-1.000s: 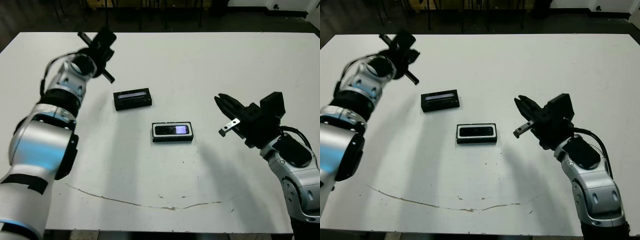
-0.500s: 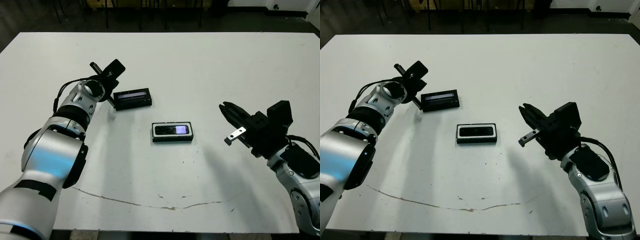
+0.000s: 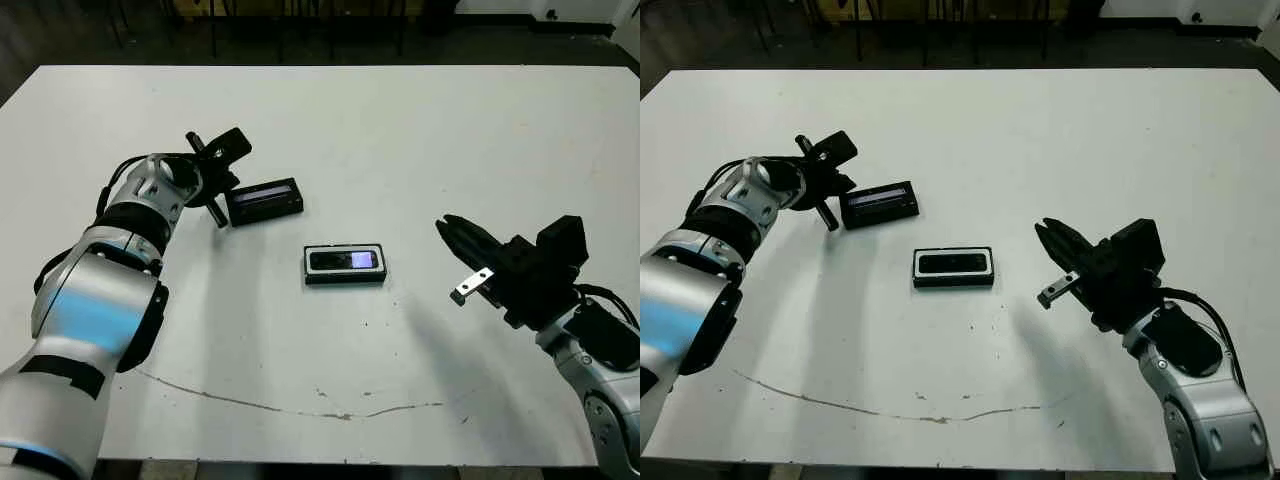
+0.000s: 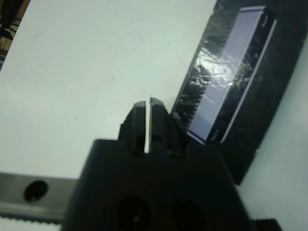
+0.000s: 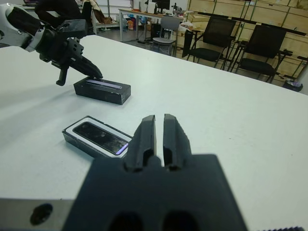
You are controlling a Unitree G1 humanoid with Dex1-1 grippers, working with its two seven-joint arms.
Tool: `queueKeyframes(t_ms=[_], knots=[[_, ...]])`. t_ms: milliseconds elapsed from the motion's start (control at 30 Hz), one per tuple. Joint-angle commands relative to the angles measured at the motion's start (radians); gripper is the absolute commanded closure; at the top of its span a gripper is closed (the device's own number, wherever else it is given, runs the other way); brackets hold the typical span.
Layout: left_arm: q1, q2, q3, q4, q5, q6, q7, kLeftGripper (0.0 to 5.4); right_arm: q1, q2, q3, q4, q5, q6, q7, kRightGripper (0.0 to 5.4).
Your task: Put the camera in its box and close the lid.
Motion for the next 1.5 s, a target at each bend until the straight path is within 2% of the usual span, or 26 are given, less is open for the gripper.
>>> queueKeyframes(t_ms=[33, 233, 467, 1100, 1500], knots=[[0.015, 0.022, -0.017, 0.011, 0.026, 0.012, -0.030, 5.40, 0.020, -0.008, -0.003, 0.020, 0.001, -0.028, 0.014, 5.39], [0.005, 0.032, -0.010, 0.011, 0.016, 0.032, -0.080, 5.40, 0.017, -0.004, 0.006, 0.024, 0.009, -0.030, 0.012, 5.39], [0.001, 0.034, -0.040, 0.001, 0.032, -0.001, -0.158, 5.40, 0.007, 0.000, 0.025, 0.024, 0.002, -0.019, -0.003, 5.39], [-0.002, 0.038, -0.071, -0.050, 0.031, -0.017, -0.297, 5.40, 0.003, 0.034, 0.042, 0.088, 0.006, -0.104, 0.016, 5.39], [0.010, 0.057, -0.050, -0.061, 0.016, -0.027, -0.326, 5.40, 0.005, 0.028, 0.067, 0.083, -0.027, -0.111, -0.003, 5.39]])
